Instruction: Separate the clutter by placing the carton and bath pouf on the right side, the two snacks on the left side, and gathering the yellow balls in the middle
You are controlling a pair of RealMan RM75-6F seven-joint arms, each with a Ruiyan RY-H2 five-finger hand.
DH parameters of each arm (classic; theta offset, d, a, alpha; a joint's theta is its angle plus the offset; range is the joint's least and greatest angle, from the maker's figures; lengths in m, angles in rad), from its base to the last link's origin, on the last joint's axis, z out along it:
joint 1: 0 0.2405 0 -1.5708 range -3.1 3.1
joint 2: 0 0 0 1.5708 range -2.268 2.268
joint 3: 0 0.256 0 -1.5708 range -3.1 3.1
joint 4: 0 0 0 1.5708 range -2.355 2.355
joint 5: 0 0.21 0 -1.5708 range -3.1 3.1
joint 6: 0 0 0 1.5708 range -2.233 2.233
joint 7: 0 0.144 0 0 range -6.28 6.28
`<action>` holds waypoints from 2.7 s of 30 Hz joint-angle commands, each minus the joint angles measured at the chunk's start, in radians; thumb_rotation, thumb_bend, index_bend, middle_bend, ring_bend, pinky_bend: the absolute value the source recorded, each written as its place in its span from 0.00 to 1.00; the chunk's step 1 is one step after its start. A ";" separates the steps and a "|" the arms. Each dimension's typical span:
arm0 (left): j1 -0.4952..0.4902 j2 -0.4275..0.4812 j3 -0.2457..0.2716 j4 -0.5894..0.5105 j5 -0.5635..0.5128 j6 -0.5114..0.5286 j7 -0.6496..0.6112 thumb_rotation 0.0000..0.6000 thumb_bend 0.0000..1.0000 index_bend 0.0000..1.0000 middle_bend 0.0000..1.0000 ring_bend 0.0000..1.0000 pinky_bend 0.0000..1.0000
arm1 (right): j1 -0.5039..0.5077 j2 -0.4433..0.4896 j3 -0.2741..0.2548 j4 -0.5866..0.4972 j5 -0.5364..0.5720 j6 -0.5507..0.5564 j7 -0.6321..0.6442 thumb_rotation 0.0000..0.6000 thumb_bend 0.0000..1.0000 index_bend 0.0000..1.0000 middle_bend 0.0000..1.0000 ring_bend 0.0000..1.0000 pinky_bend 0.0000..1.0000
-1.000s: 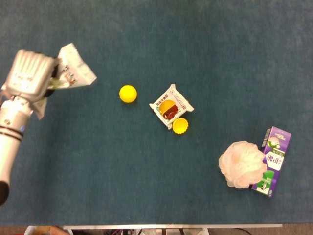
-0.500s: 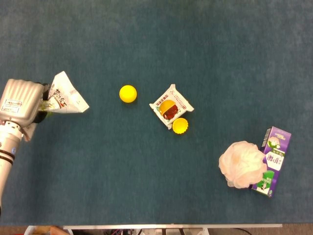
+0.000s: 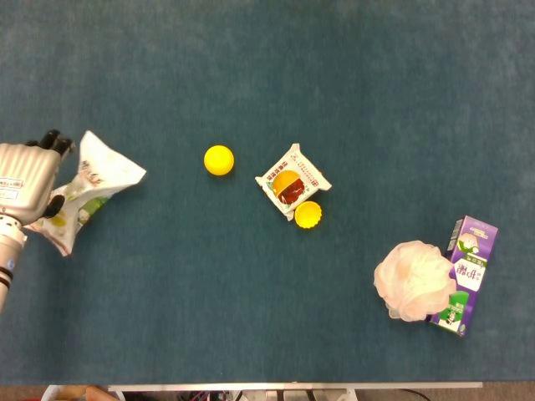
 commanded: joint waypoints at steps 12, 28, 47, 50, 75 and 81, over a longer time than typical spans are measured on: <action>-0.136 -0.068 -0.094 0.133 0.361 -0.131 -0.322 1.00 0.25 0.21 0.15 0.20 0.37 | 0.051 0.001 0.049 -0.030 -0.003 0.008 -0.044 1.00 0.00 0.10 0.25 0.22 0.31; -0.313 -0.364 -0.050 0.316 0.567 -0.331 -0.493 1.00 0.25 0.27 0.17 0.19 0.36 | 0.078 0.112 0.093 -0.134 0.082 -0.059 -0.201 1.00 0.00 0.11 0.25 0.22 0.31; -0.414 -0.515 -0.090 0.507 0.610 -0.326 -0.572 1.00 0.25 0.30 0.19 0.19 0.36 | 0.038 0.095 0.062 -0.081 0.105 -0.063 -0.145 1.00 0.00 0.11 0.25 0.22 0.31; -0.426 -0.539 -0.090 0.548 0.609 -0.330 -0.586 1.00 0.25 0.30 0.19 0.19 0.36 | 0.031 0.093 0.059 -0.070 0.104 -0.059 -0.132 1.00 0.00 0.11 0.25 0.22 0.31; -0.513 -0.681 -0.062 0.805 0.640 -0.330 -0.732 1.00 0.25 0.30 0.20 0.19 0.36 | -0.019 0.076 0.039 0.014 0.117 -0.061 -0.050 1.00 0.00 0.11 0.25 0.22 0.31; -0.538 -0.683 -0.078 0.790 0.629 -0.340 -0.713 1.00 0.25 0.24 0.15 0.19 0.36 | -0.025 0.069 0.038 0.033 0.118 -0.066 -0.030 1.00 0.00 0.11 0.25 0.22 0.31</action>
